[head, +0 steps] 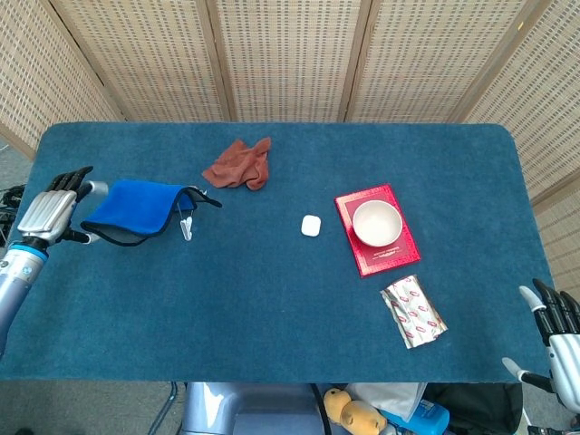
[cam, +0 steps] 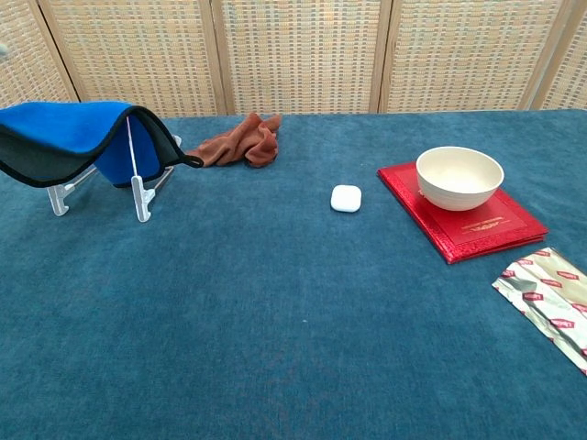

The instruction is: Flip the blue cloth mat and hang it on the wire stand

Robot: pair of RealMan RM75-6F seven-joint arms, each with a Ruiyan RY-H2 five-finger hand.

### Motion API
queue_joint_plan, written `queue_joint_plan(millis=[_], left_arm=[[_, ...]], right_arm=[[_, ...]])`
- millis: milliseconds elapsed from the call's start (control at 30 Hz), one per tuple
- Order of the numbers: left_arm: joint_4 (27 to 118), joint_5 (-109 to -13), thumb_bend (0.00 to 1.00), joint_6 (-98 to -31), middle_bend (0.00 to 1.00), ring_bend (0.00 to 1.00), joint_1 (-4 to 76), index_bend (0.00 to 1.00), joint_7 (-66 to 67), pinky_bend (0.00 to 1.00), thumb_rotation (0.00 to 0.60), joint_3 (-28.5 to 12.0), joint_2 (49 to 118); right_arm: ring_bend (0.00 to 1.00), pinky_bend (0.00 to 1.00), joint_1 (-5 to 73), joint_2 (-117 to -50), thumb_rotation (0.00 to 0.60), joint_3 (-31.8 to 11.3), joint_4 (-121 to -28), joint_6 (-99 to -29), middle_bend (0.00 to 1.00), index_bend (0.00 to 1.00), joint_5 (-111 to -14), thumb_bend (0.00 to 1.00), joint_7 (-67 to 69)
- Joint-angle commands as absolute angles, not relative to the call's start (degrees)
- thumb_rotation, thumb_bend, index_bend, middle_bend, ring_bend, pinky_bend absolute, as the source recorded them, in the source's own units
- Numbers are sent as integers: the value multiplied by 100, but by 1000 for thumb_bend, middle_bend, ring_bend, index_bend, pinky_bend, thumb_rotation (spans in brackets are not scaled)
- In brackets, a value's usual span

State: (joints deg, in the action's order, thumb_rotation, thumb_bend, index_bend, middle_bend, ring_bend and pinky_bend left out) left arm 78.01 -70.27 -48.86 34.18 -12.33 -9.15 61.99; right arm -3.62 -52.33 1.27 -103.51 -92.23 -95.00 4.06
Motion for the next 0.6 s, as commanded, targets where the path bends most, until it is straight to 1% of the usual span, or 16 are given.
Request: queue_joint_plan(millis=[33, 233, 400, 500, 600], left_arm=[[7704, -7357, 103, -5046, 0, 0, 3327, 0, -1494, 0, 600, -837, 6189], [7660, -7510, 85, -5271, 0, 0, 3197, 0, -1571, 0, 600, -782, 6117], [8046, -7638, 84, -5483, 0, 0, 2994, 0, -1588, 0, 600, -698, 5690], [8396, -7738, 85, -5751, 0, 0, 2782, 0, -1548, 0, 600, -621, 5392], [8667, -7842, 86, -6180, 0, 0, 2525, 0, -1446, 0, 600, -567, 5240]], right_arm=[[0, 0, -367, -5231, 600, 135, -10349, -9235, 0, 0, -9521, 0, 413], [0, 0, -390, -5220, 600, 161, -10347, -9287, 0, 0, -9593, 0, 440], [0, 0, -402, -5202, 600, 180, -10343, -9324, 0, 0, -9651, 0, 496], [0, 0, -411, -5186, 600, 187, -10338, -9350, 0, 0, -9672, 0, 556], [0, 0, -424, -5172, 600, 194, -10324, -9389, 0, 0, -9701, 0, 607]])
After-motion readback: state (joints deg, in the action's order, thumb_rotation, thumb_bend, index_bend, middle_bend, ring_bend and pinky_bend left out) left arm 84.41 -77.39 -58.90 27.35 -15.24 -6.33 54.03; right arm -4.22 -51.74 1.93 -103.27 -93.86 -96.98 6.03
